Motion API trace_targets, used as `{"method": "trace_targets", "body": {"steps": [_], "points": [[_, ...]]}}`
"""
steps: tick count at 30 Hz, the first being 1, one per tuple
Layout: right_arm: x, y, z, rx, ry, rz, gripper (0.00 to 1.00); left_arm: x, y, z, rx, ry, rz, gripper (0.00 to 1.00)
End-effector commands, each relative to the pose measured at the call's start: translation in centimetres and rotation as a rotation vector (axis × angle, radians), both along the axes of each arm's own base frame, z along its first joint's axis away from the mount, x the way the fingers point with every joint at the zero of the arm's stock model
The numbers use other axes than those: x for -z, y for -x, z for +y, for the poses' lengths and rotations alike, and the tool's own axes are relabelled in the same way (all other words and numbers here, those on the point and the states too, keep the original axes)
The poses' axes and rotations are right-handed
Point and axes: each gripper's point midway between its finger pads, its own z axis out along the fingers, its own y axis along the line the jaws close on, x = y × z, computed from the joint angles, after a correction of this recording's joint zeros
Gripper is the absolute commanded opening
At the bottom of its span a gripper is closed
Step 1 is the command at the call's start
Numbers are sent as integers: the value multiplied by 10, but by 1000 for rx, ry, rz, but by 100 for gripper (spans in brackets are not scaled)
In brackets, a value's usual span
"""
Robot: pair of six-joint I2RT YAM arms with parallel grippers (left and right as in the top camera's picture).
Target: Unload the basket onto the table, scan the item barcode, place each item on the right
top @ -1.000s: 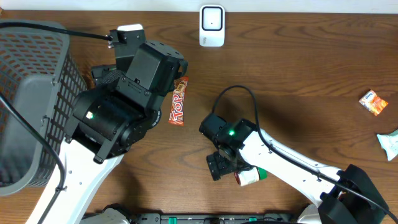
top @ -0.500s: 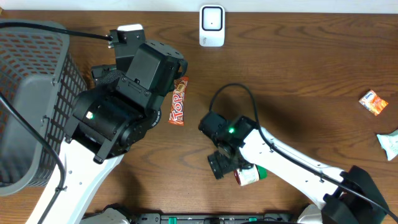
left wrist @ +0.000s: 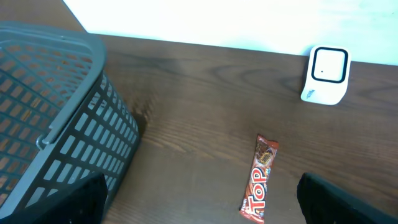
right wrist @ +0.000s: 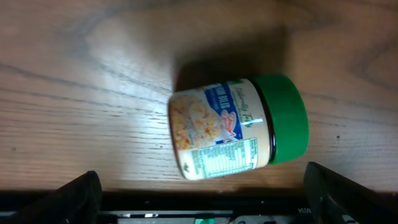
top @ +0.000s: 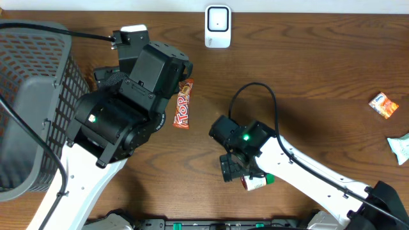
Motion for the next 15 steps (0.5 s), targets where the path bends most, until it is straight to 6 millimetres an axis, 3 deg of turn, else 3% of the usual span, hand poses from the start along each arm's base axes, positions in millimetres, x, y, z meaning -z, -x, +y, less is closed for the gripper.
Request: {"method": "trace_targets", "body": {"steps": [1, 15], "points": [[9, 4, -13, 64, 48, -4, 99, -4, 0, 3, -9, -10, -11, 98], [25, 9, -26, 86, 69, 17, 99, -4, 0, 3, -9, -10, -11, 98]]}}
